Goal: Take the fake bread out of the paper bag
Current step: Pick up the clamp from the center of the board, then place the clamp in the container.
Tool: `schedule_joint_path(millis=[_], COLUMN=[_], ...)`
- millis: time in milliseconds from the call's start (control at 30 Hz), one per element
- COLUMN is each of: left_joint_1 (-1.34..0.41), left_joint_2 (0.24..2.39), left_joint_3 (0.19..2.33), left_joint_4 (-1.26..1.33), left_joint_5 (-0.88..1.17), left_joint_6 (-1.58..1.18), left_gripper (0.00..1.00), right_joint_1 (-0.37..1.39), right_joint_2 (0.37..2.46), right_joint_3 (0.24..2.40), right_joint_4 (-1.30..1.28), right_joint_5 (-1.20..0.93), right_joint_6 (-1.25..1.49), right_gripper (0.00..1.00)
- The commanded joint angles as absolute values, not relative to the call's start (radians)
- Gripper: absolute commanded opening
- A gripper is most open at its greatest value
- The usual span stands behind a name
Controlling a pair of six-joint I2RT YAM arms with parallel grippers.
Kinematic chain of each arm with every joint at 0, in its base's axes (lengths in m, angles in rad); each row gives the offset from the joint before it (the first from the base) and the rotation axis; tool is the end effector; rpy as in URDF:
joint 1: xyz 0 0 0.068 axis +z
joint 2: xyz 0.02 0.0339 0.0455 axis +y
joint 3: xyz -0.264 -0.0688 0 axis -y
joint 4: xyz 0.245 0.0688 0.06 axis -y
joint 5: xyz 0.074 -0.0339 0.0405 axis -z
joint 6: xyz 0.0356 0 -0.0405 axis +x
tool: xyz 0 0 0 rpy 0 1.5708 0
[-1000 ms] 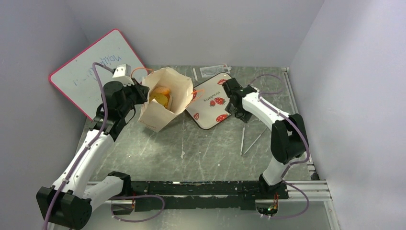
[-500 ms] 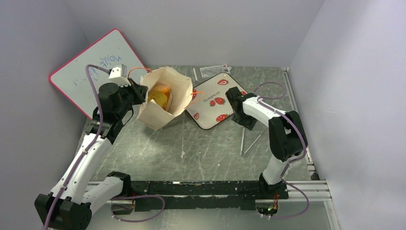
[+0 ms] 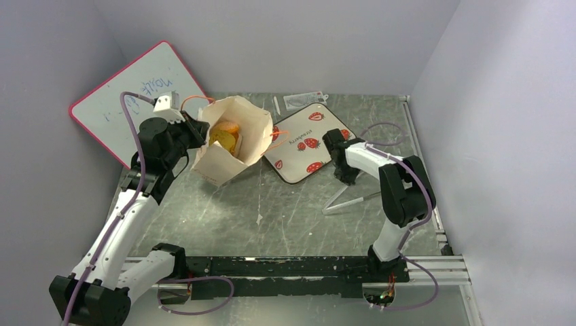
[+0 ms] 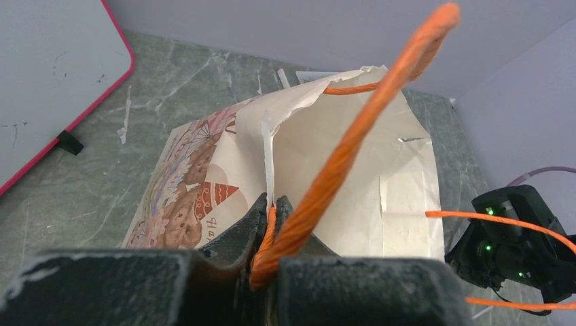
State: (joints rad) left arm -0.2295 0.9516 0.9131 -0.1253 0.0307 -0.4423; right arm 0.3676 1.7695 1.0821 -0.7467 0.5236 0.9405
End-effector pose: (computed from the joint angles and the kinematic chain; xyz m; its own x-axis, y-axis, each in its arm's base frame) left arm 0.2160 -0.0516 0.3611 -0.2535 -0.3801 -0.8895 0.1642 0.8893 -0.4268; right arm 0.2993 0.0962 0.1594 -0.7449 0.4628 -0.4805 0.6009 0.7784 -0.1819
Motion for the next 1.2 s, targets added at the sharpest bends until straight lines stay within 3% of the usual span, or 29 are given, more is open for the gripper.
schedule_joint_path(millis=[0, 433, 667, 867, 1167], left_joint_1=[-0.216, -0.213, -0.212, -0.212, -0.212], left_joint_2=[0.923, 0.918, 0.867, 0.824, 0.790], left_joint_3=[0.933, 0.919, 0.913, 0.930, 0.946], left_joint_4=[-0.063, -0.066, -0.120, -0.189, -0.238], left_joint_5=[0.050, 0.064, -0.033, -0.125, -0.159], left_joint_6=[-0.441, -0.380, -0.405, -0.443, -0.434], left_gripper=[0.07, 0.07, 0.07, 0.07, 0.07], right_joint_1=[0.365, 0.437, 0.592, 0.638, 0.694], right_joint_2=[1.719, 1.612, 1.795, 1.949, 2.132], right_joint_3=[1.050, 1.175, 1.395, 1.510, 1.634], right_joint_4=[-0.741, -0.797, -0.757, -0.652, -0.569], right_joint_5=[0.522, 0.597, 0.587, 0.470, 0.476], right_joint_6=[0.956, 0.832, 0.561, 0.372, 0.221], right_gripper=[0.00, 0.00, 0.00, 0.00, 0.00])
